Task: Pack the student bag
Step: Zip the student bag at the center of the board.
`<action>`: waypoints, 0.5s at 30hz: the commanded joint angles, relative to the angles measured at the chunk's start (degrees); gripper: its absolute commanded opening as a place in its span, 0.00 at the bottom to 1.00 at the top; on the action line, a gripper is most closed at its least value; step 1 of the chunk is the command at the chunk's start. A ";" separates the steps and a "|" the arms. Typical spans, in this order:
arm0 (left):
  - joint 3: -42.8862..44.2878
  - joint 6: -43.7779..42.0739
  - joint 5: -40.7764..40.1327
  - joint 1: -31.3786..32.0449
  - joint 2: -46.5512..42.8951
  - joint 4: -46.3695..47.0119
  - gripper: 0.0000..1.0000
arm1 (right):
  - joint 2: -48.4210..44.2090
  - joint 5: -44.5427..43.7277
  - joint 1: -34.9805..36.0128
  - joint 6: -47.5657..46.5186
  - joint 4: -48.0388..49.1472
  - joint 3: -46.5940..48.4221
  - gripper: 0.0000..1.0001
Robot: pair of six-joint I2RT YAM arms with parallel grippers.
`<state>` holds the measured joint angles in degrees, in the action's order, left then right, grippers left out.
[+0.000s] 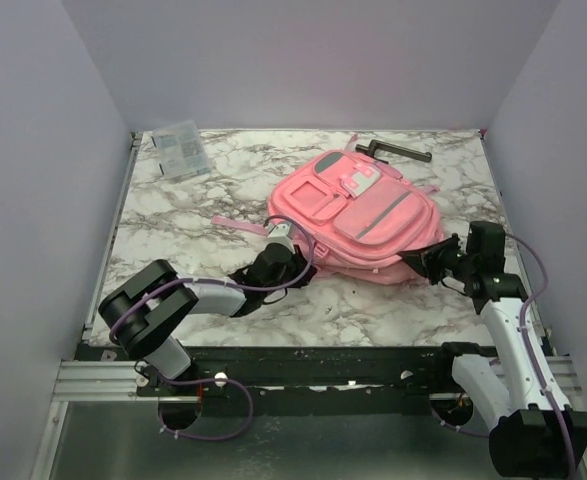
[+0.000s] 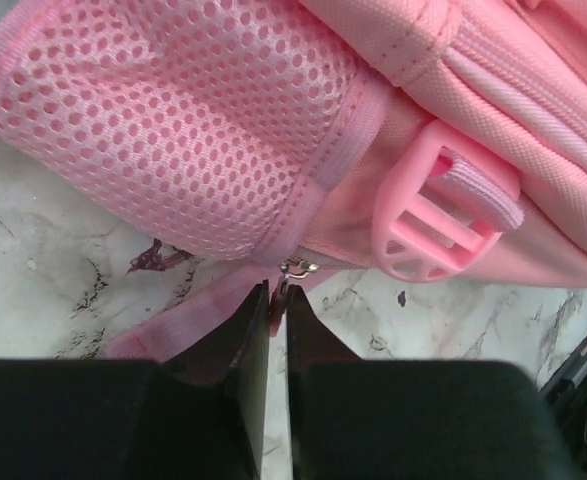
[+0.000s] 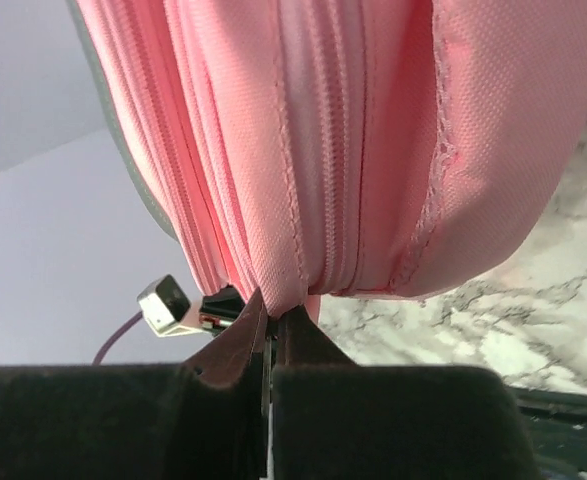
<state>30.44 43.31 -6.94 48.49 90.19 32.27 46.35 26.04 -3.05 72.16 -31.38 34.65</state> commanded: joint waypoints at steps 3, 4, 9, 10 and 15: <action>-0.67 -0.02 8.02 -1.78 -3.41 -4.85 0.29 | -4.44 -11.41 -0.56 -16.91 -2.00 5.50 0.00; -0.95 -0.27 9.04 -1.76 -4.38 -4.85 0.31 | -5.43 -13.49 -0.59 -18.40 -3.75 5.73 0.00; -2.97 -2.18 13.71 -1.82 -12.43 -5.09 0.50 | -7.65 -21.49 -0.60 -25.28 -6.45 6.96 0.09; -3.57 -2.62 13.95 -1.87 -14.38 -5.23 0.53 | -7.30 -23.57 -0.56 -27.33 -7.44 8.23 0.17; -3.80 -5.75 14.45 -3.11 -28.05 -11.81 0.67 | -5.05 -33.13 -0.62 -35.57 -13.35 16.12 0.58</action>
<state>26.79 41.50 4.75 46.48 72.66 26.13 40.73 3.88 -3.33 45.80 -41.91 43.53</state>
